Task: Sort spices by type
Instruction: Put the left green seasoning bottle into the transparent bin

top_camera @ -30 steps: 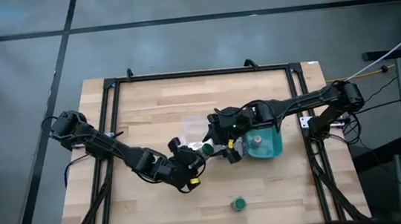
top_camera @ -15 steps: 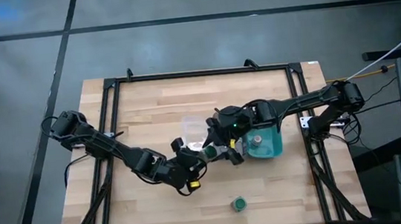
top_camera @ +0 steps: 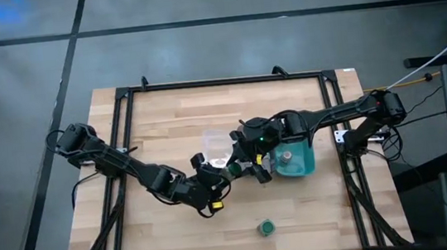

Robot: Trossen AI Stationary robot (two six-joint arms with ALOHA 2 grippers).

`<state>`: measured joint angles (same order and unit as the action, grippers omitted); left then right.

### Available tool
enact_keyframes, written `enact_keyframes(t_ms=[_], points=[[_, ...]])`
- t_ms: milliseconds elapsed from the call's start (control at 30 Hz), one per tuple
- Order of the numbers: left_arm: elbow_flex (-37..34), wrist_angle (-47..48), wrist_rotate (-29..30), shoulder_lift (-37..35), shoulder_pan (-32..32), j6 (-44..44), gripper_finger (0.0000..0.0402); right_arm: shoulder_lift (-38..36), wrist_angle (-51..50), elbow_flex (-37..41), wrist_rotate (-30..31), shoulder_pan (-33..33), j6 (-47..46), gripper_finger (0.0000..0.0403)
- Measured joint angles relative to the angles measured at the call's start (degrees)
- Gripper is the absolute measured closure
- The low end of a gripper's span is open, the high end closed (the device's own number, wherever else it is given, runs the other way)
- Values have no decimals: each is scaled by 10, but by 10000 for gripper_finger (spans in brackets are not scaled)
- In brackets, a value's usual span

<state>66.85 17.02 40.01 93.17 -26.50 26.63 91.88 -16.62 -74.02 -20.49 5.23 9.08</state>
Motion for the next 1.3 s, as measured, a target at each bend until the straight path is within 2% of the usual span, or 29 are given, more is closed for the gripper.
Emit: enact_keyframes(t_ms=[300,500,700,1033,1300], points=[[0,9,-2,0,12,5,198,0,0,0,37,0,2,183],[0,26,-8,0,39,63,168,0,-1,0,79,0,8,191],[0,59,-67,0,66,60,151,0,-14,0,142,-4,45,186],[0,137,-81,0,97,55,154,6,-41,0,122,-62,49,184],[0,233,-102,0,120,66,155,37,-45,-1,127,-73,44,191]])
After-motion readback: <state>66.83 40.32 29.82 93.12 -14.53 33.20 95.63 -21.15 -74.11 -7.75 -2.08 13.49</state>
